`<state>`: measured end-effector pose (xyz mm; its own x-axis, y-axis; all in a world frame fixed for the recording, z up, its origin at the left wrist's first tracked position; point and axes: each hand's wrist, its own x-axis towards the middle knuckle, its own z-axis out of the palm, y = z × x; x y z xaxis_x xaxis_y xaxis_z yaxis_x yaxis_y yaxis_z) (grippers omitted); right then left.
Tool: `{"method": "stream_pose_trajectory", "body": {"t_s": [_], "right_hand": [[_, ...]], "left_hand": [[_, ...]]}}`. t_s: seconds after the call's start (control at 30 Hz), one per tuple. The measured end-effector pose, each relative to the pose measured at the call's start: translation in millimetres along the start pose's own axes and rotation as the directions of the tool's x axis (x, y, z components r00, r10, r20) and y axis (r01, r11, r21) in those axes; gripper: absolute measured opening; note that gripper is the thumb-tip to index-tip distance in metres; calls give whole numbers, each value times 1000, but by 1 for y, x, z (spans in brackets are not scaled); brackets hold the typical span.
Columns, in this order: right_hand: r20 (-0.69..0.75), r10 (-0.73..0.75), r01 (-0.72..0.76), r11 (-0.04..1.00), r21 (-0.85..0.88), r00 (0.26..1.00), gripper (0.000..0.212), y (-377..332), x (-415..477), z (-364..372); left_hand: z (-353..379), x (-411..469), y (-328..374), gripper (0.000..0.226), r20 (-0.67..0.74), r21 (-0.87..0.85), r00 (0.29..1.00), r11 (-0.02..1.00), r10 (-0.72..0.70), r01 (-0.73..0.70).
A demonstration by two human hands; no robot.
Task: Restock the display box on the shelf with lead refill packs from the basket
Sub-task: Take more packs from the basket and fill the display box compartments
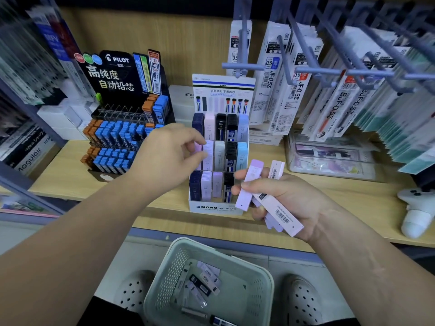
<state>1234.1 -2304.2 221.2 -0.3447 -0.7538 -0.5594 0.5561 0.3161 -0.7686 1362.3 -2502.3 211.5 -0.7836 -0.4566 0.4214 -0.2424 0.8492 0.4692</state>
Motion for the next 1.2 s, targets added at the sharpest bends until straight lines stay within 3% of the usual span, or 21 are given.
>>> {"method": "stream_pose_trajectory", "body": {"t_s": [0.07,0.17,0.23,0.3,0.53,0.7,0.77,0.93,1.03,1.2], "right_hand": [[27,10,-9,999,-32,1000,20,1,0,1],[85,31,-24,997,-76,996,17,1,-2,4],[146,60,-43,992,-115,987,18,3,-5,8],[191,87,-56,986,-159,978,18,7,-4,11],[142,87,-66,987,-148,986,30,8,2,7],[78,65,-62,997,-47,995,22,7,2,1],[54,62,-62,998,0,997,17,7,0,-3],[-42,46,-43,996,76,998,20,5,-3,-18],[-91,32,-23,994,108,995,15,3,-7,-27],[-154,21,4,987,159,988,10,3,-11,-41]], "left_hand": [[-1,0,18,5,5,-170,996,981,-88,88],[1,-2,42,7,271,-471,927,804,-260,363],[7,-9,53,9,458,-534,854,691,-247,487],[14,-16,59,9,553,-552,808,636,-205,539],[19,-15,53,5,533,-588,776,513,-336,626],[23,-15,50,7,543,-673,717,285,-436,683],[25,-12,49,5,514,-692,699,241,-497,680],[20,-2,45,8,336,-716,771,385,-541,582],[18,3,46,10,239,-673,851,552,-467,492],[30,7,50,11,186,-510,926,773,-330,378]]}}
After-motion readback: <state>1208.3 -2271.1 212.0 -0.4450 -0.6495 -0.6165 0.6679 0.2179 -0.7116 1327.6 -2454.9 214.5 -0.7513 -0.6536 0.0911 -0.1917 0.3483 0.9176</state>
